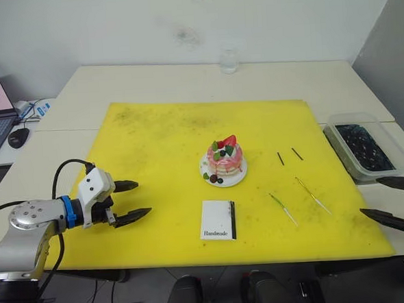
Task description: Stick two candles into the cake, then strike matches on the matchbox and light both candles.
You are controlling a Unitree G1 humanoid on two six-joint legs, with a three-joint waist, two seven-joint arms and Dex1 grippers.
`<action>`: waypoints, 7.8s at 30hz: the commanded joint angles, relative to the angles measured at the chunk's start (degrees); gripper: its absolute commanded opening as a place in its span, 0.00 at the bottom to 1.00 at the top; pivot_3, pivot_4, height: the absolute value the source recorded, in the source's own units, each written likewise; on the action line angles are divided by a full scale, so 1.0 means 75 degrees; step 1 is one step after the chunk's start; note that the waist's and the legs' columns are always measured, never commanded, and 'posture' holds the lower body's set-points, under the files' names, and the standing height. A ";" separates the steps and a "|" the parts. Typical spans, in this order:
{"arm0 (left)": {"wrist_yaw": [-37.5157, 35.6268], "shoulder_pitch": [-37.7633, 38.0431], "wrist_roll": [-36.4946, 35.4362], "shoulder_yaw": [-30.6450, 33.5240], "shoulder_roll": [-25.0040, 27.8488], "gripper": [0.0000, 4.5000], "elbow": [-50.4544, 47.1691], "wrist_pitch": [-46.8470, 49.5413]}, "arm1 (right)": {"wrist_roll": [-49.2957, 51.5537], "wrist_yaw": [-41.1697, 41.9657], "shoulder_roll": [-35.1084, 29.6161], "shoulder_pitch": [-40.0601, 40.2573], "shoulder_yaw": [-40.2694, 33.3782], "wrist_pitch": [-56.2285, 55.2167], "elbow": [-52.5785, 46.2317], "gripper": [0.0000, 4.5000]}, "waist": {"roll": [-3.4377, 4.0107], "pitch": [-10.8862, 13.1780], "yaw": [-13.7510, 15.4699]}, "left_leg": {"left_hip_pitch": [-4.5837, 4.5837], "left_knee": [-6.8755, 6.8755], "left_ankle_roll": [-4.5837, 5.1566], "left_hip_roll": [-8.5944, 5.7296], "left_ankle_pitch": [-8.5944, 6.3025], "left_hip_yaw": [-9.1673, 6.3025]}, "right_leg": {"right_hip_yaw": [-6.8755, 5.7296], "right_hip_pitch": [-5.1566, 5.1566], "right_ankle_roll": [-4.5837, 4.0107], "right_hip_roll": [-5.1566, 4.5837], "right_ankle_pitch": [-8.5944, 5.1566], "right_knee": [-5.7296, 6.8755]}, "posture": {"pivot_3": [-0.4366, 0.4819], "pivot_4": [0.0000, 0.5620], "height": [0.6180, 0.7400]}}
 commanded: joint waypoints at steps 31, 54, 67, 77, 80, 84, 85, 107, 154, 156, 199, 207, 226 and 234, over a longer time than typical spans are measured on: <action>0.0644 -0.0212 -0.2961 -0.1250 -0.0407 0.99 -0.5515 0.3355 | 0.0634 -0.3033 0.1166 0.0238 0.0745 0.3074 -0.3550 1.00 | 0.0003 -0.0003 -0.0001 | 0.0000 0.0013 0.0000 -0.0003 0.0000 -0.0008 | 0.0005 0.0006 0.0007 0.0009 0.0004 0.0003 | 0.48 0.27 1.00; 0.0923 -0.0487 -0.2871 -0.1649 -0.0606 1.00 -0.5370 0.3228 | 0.0076 -0.4022 0.1511 -0.0400 0.2325 0.3219 -0.2868 0.56 | 0.0004 -0.0003 -0.0003 | 0.0000 0.0015 0.0000 -0.0004 0.0001 -0.0014 | 0.0009 0.0006 -0.0005 0.0045 -0.0003 0.0004 | 0.48 0.27 1.00; 0.1286 -0.0040 -0.3030 -0.1410 -0.0656 1.00 -0.5420 0.3302 | 0.0437 -0.3678 0.1430 -0.0265 0.1957 0.3346 -0.2821 0.01 | 0.0005 -0.0003 0.0001 | -0.0001 0.0015 0.0000 -0.0004 0.0001 -0.0015 | 0.0008 0.0006 -0.0016 0.0041 -0.0009 0.0002 | 0.48 0.27 1.00; 0.2634 -0.0348 -0.4463 -0.0810 -0.1342 1.00 -0.4801 0.4593 | 0.2746 -0.3693 0.1641 -0.1296 0.0513 0.4197 -0.3568 0.01 | 0.0000 -0.0001 -0.0006 | 0.0000 0.0018 0.0001 -0.0001 0.0001 -0.0028 | 0.0007 0.0007 0.0005 0.0042 0.0004 0.0006 | 0.48 0.27 1.00; 0.3141 -0.0851 -0.4968 -0.0814 -0.1887 1.00 -0.4431 0.4916 | 0.4296 -0.4655 0.2191 -0.2475 0.0604 0.4600 -0.3640 0.01 | 0.0000 0.0000 -0.0012 | 0.0001 0.0019 0.0001 -0.0005 0.0001 -0.0031 | 0.0009 0.0012 0.0008 0.0051 0.0006 0.0006 | 0.48 0.27 1.00; 0.4116 -0.1454 -0.6048 -0.0724 -0.2720 1.00 -0.4186 0.5358 | 0.6280 -0.5796 0.2453 -0.3356 0.0855 0.4850 -0.3546 0.01 | -0.0001 0.0000 -0.0010 | -0.0010 0.0020 0.0001 -0.0012 0.0001 -0.0030 | 0.0015 0.0011 0.0025 0.0060 0.0016 0.0001 | 0.48 0.27 1.00; 0.4391 -0.1582 -0.6372 -0.0690 -0.2922 1.00 -0.4132 0.5444 | 0.6775 -0.6075 0.2450 -0.3514 0.0955 0.4844 -0.3498 0.01 | -0.0001 0.0000 -0.0008 | -0.0017 0.0020 0.0002 -0.0012 0.0001 -0.0030 | 0.0015 0.0011 0.0027 0.0060 0.0016 -0.0003 | 0.48 0.27 1.00; 0.6863 -0.2416 -1.0345 -0.0895 -0.4241 1.00 -0.3307 0.5266 | 1.1469 -0.8429 0.1212 -0.4485 0.3087 0.3244 -0.3219 0.01 | -0.0002 0.0001 -0.0008 | -0.0029 0.0029 0.0003 -0.0018 0.0002 -0.0033 | 0.0016 0.0005 0.0038 0.0068 0.0014 0.0002 | 0.48 0.27 1.00; 0.4793 -0.3119 -0.4369 -0.0767 -0.2460 0.00 -0.2875 0.2828 | 0.6382 -0.5830 -0.0445 -0.5070 0.3751 0.3213 -0.3354 0.99 | -0.0002 0.0003 0.0012 | -0.0035 0.0006 0.0000 -0.0011 0.0000 -0.0028 | 0.0009 -0.0010 0.0019 0.0073 0.0003 -0.0024 | 0.48 0.27 1.00; 0.4576 -0.3038 -0.3544 -0.0924 -0.2564 0.00 -0.2657 0.2184 | 0.5951 -0.5631 -0.0327 -0.5135 0.3913 0.3144 -0.3341 0.99 | -0.0003 0.0003 0.0013 | -0.0046 0.0007 0.0001 -0.0009 0.0000 -0.0028 | 0.0006 -0.0011 0.0020 0.0067 0.0003 -0.0032 | 0.48 0.27 1.00; 0.2843 -0.2743 -0.0401 -0.1436 -0.4422 0.00 0.0192 -0.0660 | 0.4081 -0.5646 0.1201 -0.5551 0.4605 0.4132 -0.3916 0.99 | -0.0006 0.0005 0.0002 | -0.0066 0.0014 0.0003 -0.0007 -0.0001 -0.0029 | -0.0001 -0.0021 0.0032 0.0062 0.0010 -0.0029 | 0.48 0.27 1.00; 0.2856 -0.2674 -0.0344 -0.1354 -0.4486 0.00 0.0366 -0.0860 | 0.4057 -0.5654 0.1252 -0.5582 0.4585 0.4205 -0.3923 0.99 | -0.0006 0.0005 0.0002 | -0.0064 0.0016 0.0003 -0.0007 0.0000 -0.0029 | -0.0001 -0.0020 0.0033 0.0062 0.0010 -0.0026 | 0.48 0.27 1.00; 0.2895 -0.2658 -0.1089 -0.0948 -0.4256 0.00 -0.0401 0.0439 | 0.3977 -0.5631 0.1298 -0.5376 0.4519 0.4213 -0.4032 0.99 | -0.0006 0.0005 -0.0002 | -0.0064 0.0017 0.0003 -0.0007 0.0000 -0.0032 | 0.0000 -0.0020 0.0033 0.0063 0.0010 -0.0023 | 0.48 0.27 1.00; 0.2790 -0.2715 -0.0879 -0.1123 -0.4448 0.00 -0.0181 0.0267 | 0.3864 -0.5611 0.1342 -0.5376 0.4577 0.4191 -0.3989 0.99 | -0.0006 0.0005 -0.0004 | -0.0063 0.0017 0.0003 -0.0007 0.0000 -0.0032 | 0.0000 -0.0020 0.0033 0.0064 0.0010 -0.0022 | 0.48 0.27 1.00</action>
